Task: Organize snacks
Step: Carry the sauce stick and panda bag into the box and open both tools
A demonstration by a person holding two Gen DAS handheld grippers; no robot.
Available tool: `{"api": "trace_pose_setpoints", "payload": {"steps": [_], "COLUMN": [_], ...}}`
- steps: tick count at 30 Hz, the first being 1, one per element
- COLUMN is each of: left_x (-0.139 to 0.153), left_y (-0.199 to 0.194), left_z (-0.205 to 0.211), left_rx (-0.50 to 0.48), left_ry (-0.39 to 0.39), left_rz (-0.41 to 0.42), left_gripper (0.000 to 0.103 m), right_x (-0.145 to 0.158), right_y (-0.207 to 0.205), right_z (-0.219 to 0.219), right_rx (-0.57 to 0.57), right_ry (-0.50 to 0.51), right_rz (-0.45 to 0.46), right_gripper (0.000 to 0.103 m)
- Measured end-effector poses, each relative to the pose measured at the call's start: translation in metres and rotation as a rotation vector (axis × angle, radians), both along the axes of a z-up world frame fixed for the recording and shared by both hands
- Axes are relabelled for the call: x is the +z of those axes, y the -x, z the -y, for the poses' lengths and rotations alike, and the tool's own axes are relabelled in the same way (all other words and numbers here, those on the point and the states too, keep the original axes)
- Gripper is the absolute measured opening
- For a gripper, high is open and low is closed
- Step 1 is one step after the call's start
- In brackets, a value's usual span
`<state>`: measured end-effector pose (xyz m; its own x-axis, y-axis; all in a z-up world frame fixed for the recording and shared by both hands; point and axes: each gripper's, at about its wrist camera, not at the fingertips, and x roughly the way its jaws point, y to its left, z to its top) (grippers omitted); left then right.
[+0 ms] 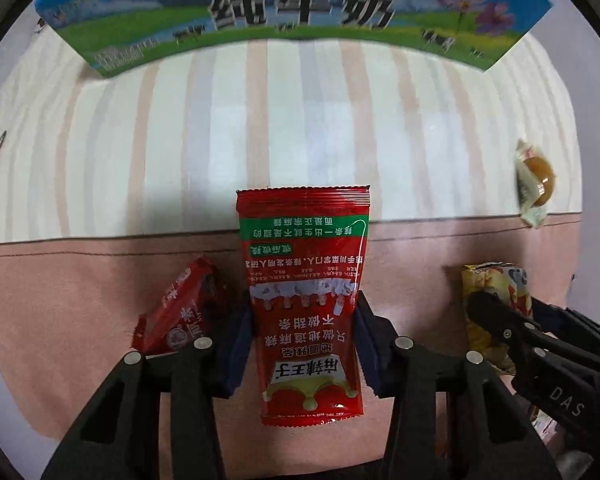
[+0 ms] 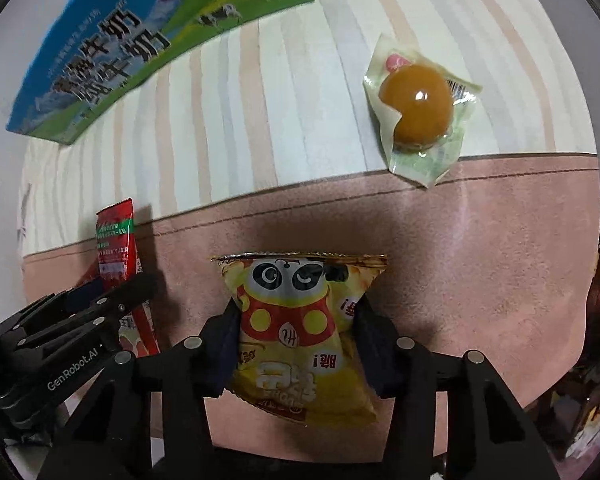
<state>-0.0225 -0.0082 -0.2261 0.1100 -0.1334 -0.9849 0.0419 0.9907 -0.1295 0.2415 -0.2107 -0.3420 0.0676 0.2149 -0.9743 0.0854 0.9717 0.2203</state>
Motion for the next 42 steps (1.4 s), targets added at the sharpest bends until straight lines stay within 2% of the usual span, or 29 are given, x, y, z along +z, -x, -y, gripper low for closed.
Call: {"api": "trace_pose_setpoints", "payload": {"steps": [6, 10, 16, 20, 24, 28, 31, 34, 38, 39, 40, 41, 42], "left_x": [0.043, 0.084, 0.148, 0.181, 0.2, 0.192, 0.176, 0.152, 0.118, 0.107, 0.099, 0.09, 0.082], "left_y": [-0.003, -0.013, -0.061, -0.106, -0.155, -0.204, -0.24, -0.273, -0.297, -0.301, -0.302, -0.305, -0.307], "left_z": [-0.002, -0.003, -0.013, -0.022, -0.042, -0.057, -0.069, -0.082, -0.094, -0.097, -0.101, -0.104, -0.107], "left_rx": [0.01, 0.014, 0.015, 0.012, 0.008, 0.015, 0.014, 0.025, 0.016, 0.022, 0.036, 0.044, 0.05], "left_ry": [0.063, 0.125, 0.213, 0.206, 0.164, 0.107, 0.034, -0.032, -0.06, -0.051, -0.04, -0.028, -0.013], "left_rz": [0.053, 0.118, 0.197, 0.258, 0.287, 0.278, 0.247, 0.198, 0.104, 0.069, 0.042, 0.014, -0.001], "left_gripper": [0.043, 0.043, 0.043, 0.043, 0.043, 0.043, 0.043, 0.043, 0.045, 0.045, 0.046, 0.05, 0.059], "right_x": [0.032, 0.07, 0.143, 0.184, 0.209, 0.208, 0.197, 0.185, 0.154, 0.147, 0.139, 0.132, 0.129], "right_y": [-0.009, -0.021, -0.061, -0.1, -0.151, -0.203, -0.238, -0.252, -0.258, -0.259, -0.261, -0.262, -0.261], "right_z": [0.003, 0.004, 0.01, -0.001, -0.01, -0.015, -0.018, -0.005, -0.004, -0.004, -0.004, -0.005, -0.007], "right_rx": [-0.024, -0.034, -0.02, -0.005, 0.015, 0.021, 0.021, 0.028, 0.032, 0.027, 0.025, 0.026, 0.033], "right_ry": [-0.075, -0.132, -0.204, -0.207, -0.142, -0.069, -0.024, 0.022, 0.054, 0.054, 0.059, 0.068, 0.073], "right_rz": [0.053, 0.108, 0.223, 0.306, 0.372, 0.374, 0.346, 0.305, 0.228, 0.207, 0.186, 0.175, 0.181], "right_gripper": [0.053, 0.053, 0.053, 0.053, 0.053, 0.053, 0.053, 0.053, 0.053, 0.055, 0.063, 0.068, 0.076]}}
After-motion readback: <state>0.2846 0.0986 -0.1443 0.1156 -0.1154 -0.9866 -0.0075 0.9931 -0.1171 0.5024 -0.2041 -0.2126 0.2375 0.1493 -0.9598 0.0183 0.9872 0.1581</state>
